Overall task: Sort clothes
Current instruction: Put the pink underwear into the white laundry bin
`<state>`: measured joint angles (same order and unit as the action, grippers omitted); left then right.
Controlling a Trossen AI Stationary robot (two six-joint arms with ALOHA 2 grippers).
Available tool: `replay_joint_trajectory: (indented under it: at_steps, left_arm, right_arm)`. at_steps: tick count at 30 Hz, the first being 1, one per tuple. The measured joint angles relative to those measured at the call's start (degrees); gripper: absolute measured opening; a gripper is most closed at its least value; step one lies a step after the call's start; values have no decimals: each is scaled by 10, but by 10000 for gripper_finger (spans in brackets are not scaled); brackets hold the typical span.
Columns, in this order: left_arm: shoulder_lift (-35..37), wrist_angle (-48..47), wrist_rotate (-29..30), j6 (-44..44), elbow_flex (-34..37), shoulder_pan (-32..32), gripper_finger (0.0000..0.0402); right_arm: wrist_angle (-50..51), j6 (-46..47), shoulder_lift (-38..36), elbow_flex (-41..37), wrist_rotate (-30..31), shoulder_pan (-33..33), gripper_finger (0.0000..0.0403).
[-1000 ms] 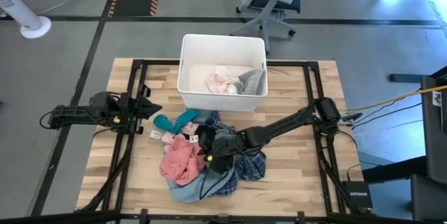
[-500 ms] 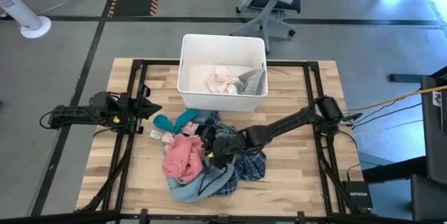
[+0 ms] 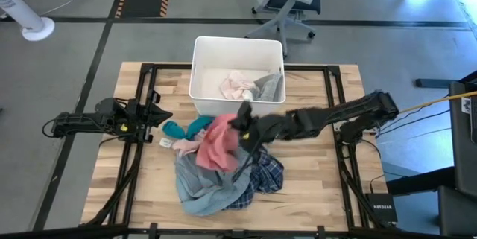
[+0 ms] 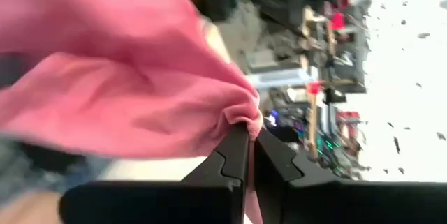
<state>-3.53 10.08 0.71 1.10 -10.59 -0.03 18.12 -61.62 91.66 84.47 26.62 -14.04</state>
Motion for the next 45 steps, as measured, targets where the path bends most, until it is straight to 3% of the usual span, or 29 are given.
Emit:
replay_joint_trajectory:
  at_steps: [9,12,21,26,32,36,45]
  left_arm:
    - [0,0,0,5,0,0,0]
    - [0,0,0,5,0,0,0]
    - [0,0,0,5,0,0,0]
    - [0,0,0,4,0,0,0]
    - [0,0,0,5,0,0,0]
    - [0,0,1,4,0,0,0]
    - [0,-35,1,-21,0,0,0]
  right_arm:
    - [-27,-5,-89,0,5,104,18]
    - [-61,-19,-106,0,12,144,19]
    - [-204,-68,-127,1,-39,245,19]
    - [-206,-55,-121,1,-33,293,19]
    - [-119,3,-111,0,-32,331,21]
    - [-50,47,-101,0,-35,337,56]
    - [145,88,-128,0,-31,284,201]
